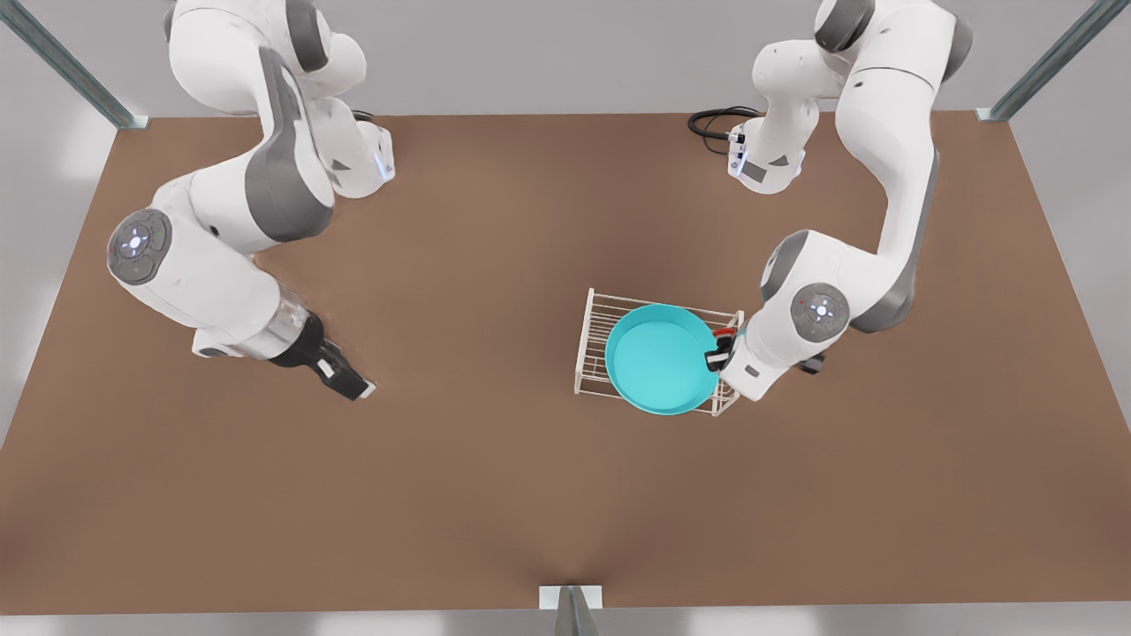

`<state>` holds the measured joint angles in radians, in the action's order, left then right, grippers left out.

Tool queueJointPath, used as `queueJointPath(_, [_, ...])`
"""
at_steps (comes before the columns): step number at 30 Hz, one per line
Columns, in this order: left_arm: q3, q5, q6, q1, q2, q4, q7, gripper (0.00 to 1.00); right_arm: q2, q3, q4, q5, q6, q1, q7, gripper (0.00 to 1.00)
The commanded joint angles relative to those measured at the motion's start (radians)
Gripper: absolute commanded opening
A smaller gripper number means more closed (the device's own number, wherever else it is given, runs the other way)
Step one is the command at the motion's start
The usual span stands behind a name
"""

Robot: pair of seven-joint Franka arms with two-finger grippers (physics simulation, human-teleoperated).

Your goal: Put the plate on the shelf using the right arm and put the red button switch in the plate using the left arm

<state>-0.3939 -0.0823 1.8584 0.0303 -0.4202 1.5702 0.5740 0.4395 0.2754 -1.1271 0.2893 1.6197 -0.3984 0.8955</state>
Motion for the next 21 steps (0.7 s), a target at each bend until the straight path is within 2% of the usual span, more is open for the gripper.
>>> queueJointPath(1, [0.000,0.007,0.004,0.022,0.000,0.008,0.282,0.40,0.030,0.001,0.004,-0.177,-0.196,0.056,-1.037,1.00])
queueJointPath(6, [0.000,0.007,0.007,0.086,0.000,0.030,0.369,0.40,0.024,0.044,0.009,-0.187,-0.218,0.096,-1.034,1.00])
queueJointPath(7, [0.000,0.007,0.012,0.102,0.000,0.037,0.389,0.40,0.002,0.061,0.010,-0.168,-0.218,0.151,-1.081,1.00])
queueJointPath(13, [0.000,0.007,0.022,0.120,-0.006,0.044,0.422,0.40,0.013,0.047,0.010,-0.134,-0.199,0.159,-1.107,1.00])
queueJointPath(14, [0.000,0.007,0.030,0.120,-0.006,0.042,0.440,0.80,0.013,0.048,0.012,-0.134,-0.196,0.159,-1.109,1.00])
queueJointPath(15, [0.000,0.007,0.033,0.120,-0.006,0.042,0.440,1.00,0.013,0.048,0.012,-0.134,-0.192,0.159,-1.110,1.00])
queueJointPath(19, [0.009,0.007,0.021,0.103,0.012,0.031,0.431,1.00,0.018,0.047,0.012,-0.136,-0.192,0.159,-1.110,1.00])
queueJointPath(21, [0.012,-0.004,-0.031,-0.036,0.052,0.004,0.239,1.00,0.018,0.056,0.018,-0.136,-0.192,0.159,-1.110,1.00])
